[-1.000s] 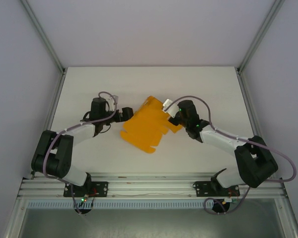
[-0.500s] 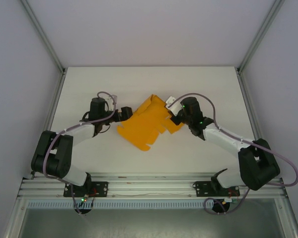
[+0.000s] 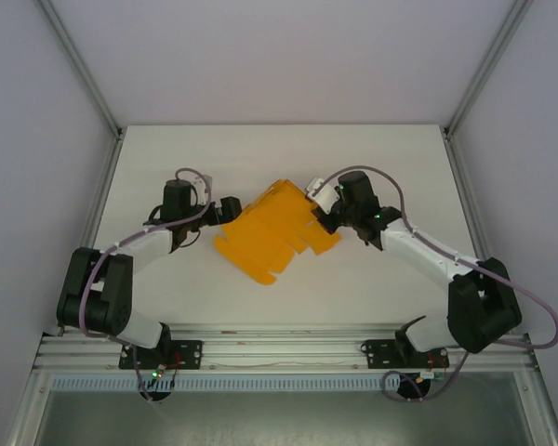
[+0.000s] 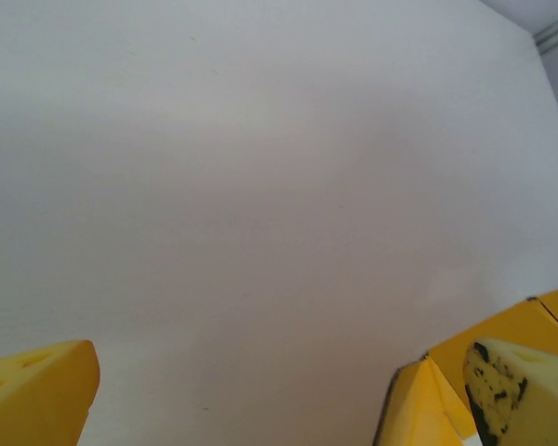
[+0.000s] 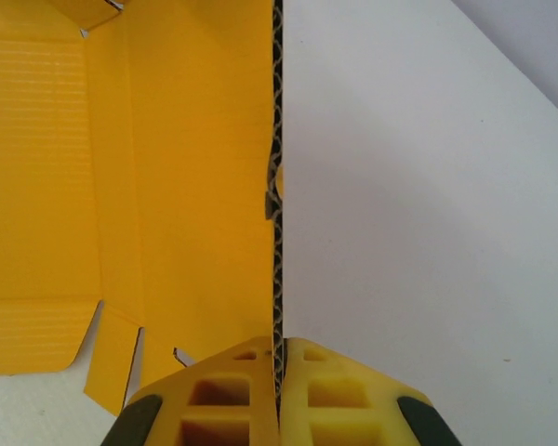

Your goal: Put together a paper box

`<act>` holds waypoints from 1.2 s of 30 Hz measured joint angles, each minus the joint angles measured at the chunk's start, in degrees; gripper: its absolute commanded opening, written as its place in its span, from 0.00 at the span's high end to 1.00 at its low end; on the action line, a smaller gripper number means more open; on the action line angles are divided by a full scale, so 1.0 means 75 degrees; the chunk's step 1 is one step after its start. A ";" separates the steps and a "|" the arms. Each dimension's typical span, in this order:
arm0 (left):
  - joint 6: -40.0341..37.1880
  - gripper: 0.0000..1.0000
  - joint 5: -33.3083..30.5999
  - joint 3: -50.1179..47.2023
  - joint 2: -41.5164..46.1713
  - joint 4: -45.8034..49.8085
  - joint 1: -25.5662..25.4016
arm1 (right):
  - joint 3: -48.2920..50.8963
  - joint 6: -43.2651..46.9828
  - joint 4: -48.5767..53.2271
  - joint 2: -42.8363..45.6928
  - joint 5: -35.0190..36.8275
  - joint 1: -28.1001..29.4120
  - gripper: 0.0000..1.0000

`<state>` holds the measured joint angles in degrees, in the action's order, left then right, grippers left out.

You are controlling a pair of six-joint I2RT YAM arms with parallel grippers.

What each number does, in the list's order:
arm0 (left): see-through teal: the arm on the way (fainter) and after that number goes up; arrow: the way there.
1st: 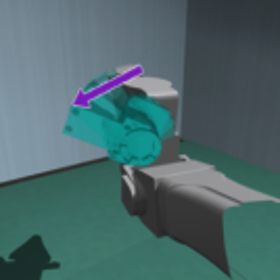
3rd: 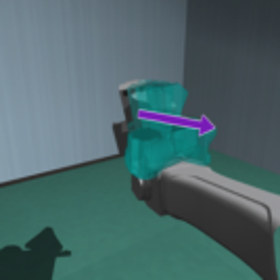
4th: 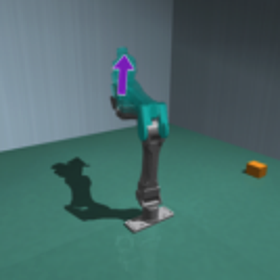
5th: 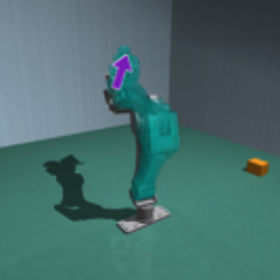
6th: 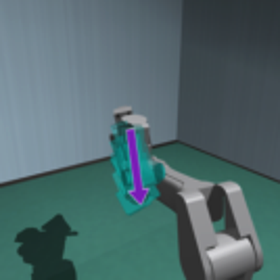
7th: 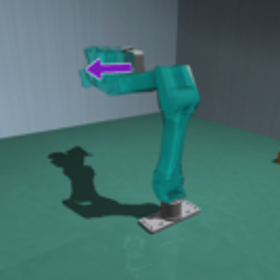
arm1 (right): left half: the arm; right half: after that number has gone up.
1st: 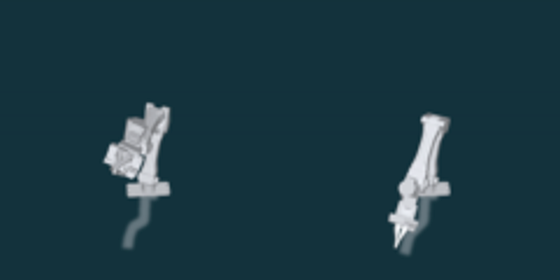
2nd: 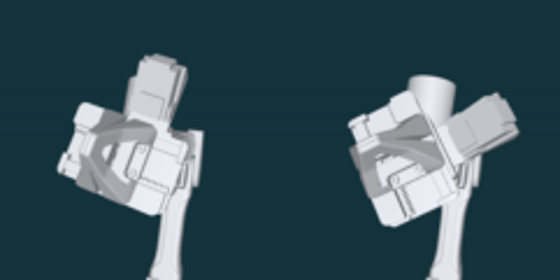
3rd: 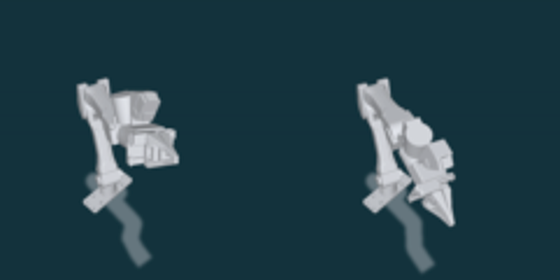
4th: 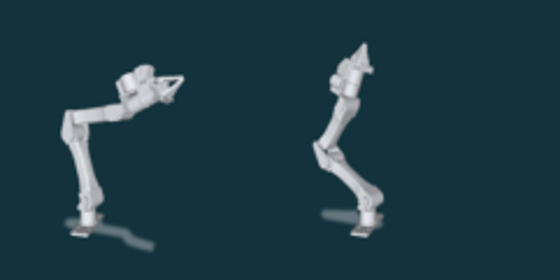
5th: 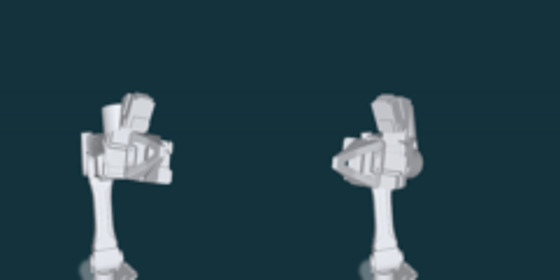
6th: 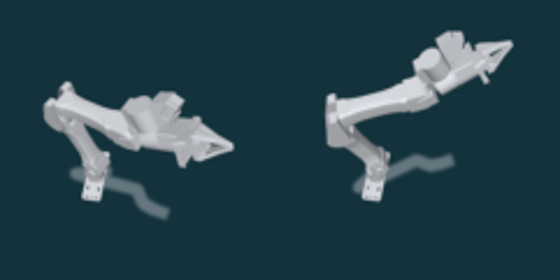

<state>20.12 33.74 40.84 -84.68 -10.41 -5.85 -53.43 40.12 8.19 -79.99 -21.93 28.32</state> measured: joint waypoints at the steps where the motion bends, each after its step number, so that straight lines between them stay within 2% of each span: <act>1: -0.0073 0.00 -0.0146 0.0006 0.0105 0.0149 0.0052 | -0.0058 0.0015 0.0087 -0.0032 -0.0003 0.0000 1.00; 6: -0.0484 0.00 -0.0831 0.0003 0.1437 0.1209 0.0187 | -0.0230 0.0026 0.0542 -0.0239 -0.0026 0.0000 1.00; 10: -0.0892 0.02 -0.0458 -0.0268 0.2323 0.1139 0.0146 | -0.0402 0.0064 0.0772 -0.0475 -0.0052 0.0000 1.00; 12: -0.1064 0.09 -0.0125 -0.0425 0.2366 0.1020 0.0026 | -0.0498 0.0082 0.0860 -0.0545 -0.0105 0.0000 1.00; 15: -0.1306 0.24 0.0149 -0.0463 0.2055 0.0935 -0.0283 | -0.0644 0.0082 0.0973 -0.0560 -0.0242 0.0000 1.00; 16: -0.1387 0.26 0.0219 -0.0423 0.1880 0.0927 -0.0385 | -0.0691 0.0082 0.0994 -0.0560 -0.0286 0.0000 1.00; 20: -0.1440 0.49 0.0207 0.0047 0.1067 0.0947 -0.0516 | -0.0793 0.0140 0.1058 -0.0560 -0.0513 0.0000 1.00; 23: -0.1262 0.54 0.0283 0.0527 0.0446 0.0726 -0.0516 | -0.0793 0.0233 0.1233 -0.0560 -0.0705 0.0000 1.00; 29: -0.0565 0.79 0.0758 0.1163 -0.0536 0.0166 -0.0530 | -0.0851 0.0274 0.1486 -0.0647 -0.0793 -0.0032 1.00; 33: -0.0466 0.79 0.0618 0.1644 -0.1110 0.0399 -0.0714 | -0.0845 0.0274 0.1443 -0.0656 -0.0787 -0.0038 1.00; 36: -0.0469 0.72 0.0629 0.1702 -0.1279 0.0475 -0.0778 | -0.0793 0.0274 0.1425 -0.0650 -0.0734 -0.0055 1.00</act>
<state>16.60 38.46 53.60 -94.28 -6.85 -11.68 -59.37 42.17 18.87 -84.86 -27.44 27.90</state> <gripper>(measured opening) 0.243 0.054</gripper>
